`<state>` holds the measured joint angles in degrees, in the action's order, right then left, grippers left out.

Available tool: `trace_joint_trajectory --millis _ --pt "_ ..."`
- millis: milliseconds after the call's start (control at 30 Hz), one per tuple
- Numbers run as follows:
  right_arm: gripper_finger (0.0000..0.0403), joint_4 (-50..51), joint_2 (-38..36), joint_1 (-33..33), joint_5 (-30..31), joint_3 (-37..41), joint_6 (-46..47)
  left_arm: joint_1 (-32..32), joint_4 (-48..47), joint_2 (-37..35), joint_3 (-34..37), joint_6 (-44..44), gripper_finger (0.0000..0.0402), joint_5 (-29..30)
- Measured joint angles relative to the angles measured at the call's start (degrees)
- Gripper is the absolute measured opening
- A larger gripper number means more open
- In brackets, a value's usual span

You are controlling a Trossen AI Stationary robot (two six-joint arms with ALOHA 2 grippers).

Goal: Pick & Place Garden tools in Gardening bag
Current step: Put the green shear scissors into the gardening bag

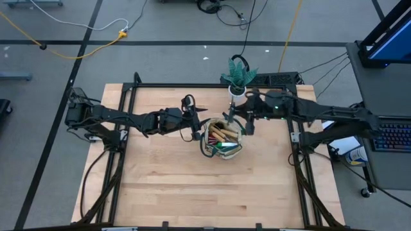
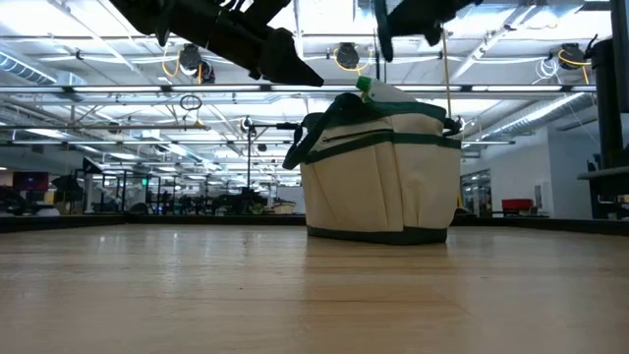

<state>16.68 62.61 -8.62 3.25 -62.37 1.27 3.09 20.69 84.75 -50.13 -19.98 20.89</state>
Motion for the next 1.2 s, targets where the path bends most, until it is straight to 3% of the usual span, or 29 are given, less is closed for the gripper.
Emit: trace_joint_trajectory --millis 200,400,600,1200 --pt "0.0036 2.0 5.8 -0.4 -0.4 0.0 1.5 0.0 -1.7 0.0 0.0 0.7 0.0188 0.0" --pt "0.0036 8.7 8.9 0.3 -0.5 0.1 9.6 0.0 -2.8 0.0 0.0 0.8 0.0188 0.0" --pt "0.0036 15.1 9.7 1.9 -1.0 0.1 15.8 0.0 -2.9 0.0 0.0 0.8 0.0188 0.0" --pt "0.0036 21.4 10.0 5.0 -3.4 0.1 26.6 0.0 -2.9 0.0 0.0 1.0 0.0188 0.0"
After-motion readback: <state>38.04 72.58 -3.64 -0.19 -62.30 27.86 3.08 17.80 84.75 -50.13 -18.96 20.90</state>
